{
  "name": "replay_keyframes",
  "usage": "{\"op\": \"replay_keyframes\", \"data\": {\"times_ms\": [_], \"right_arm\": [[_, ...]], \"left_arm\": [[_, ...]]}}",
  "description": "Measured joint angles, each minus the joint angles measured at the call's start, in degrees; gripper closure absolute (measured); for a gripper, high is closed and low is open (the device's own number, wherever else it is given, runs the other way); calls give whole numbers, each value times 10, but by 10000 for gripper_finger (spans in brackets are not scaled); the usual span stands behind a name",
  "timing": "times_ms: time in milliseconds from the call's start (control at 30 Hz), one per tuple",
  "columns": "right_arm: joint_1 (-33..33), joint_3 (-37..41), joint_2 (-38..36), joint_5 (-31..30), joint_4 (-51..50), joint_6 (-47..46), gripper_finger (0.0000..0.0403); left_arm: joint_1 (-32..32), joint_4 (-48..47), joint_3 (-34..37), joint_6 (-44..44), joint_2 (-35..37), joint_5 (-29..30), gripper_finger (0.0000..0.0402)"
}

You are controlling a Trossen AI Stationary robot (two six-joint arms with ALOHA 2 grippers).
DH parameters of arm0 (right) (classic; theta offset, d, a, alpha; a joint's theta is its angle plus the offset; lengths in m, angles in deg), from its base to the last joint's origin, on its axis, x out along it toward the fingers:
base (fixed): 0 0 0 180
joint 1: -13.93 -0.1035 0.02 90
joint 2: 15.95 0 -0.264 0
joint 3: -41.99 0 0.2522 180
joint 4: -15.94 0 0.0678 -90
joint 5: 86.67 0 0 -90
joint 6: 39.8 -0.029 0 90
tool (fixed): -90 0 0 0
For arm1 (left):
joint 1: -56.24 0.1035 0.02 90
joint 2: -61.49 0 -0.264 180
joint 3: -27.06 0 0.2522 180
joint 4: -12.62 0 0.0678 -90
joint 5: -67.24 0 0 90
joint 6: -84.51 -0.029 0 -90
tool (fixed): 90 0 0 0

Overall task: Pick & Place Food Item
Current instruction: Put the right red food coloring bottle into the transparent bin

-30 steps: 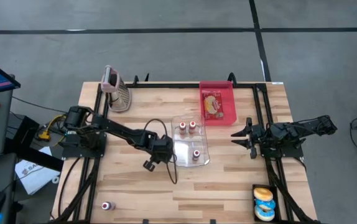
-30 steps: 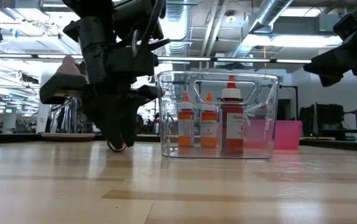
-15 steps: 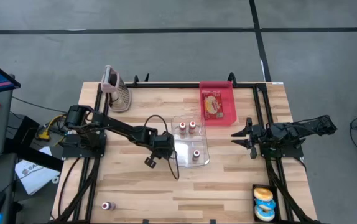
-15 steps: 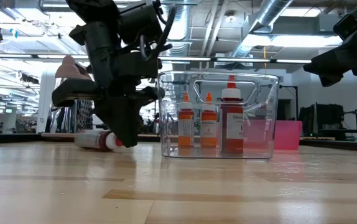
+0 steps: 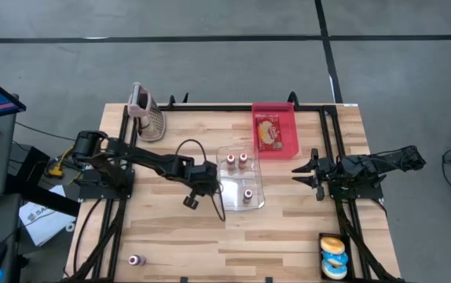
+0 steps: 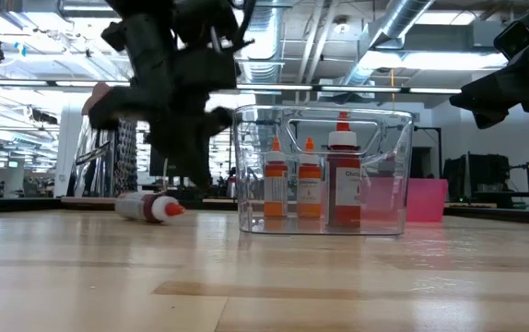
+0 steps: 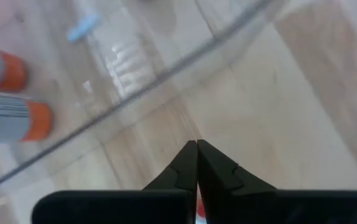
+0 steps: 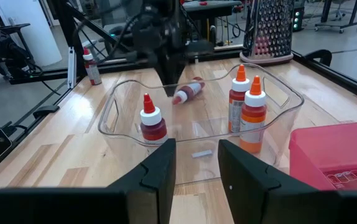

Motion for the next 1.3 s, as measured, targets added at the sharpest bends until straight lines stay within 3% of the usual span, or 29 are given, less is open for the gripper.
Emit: {"op": "replay_keyframes", "data": {"times_ms": [200, 400, 733, 867, 1300], "right_arm": [[0, 0, 0, 0, 0, 0, 290], [0, 0, 0, 0, 0, 0, 290], [0, 0, 0, 0, 0, 0, 290], [0, 0, 0, 0, 0, 0, 290], [0, 0, 0, 0, 0, 0, 290]], "left_arm": [[0, -10, -1, 54, 59, 0, 400], [-4, -86, -1, 19, 78, -15, 389], [-24, -101, 0, -55, 4, 2, 278], [-23, -85, 0, -80, -20, 13, 255], [-11, -69, 0, -85, -31, 10, 300]]}}
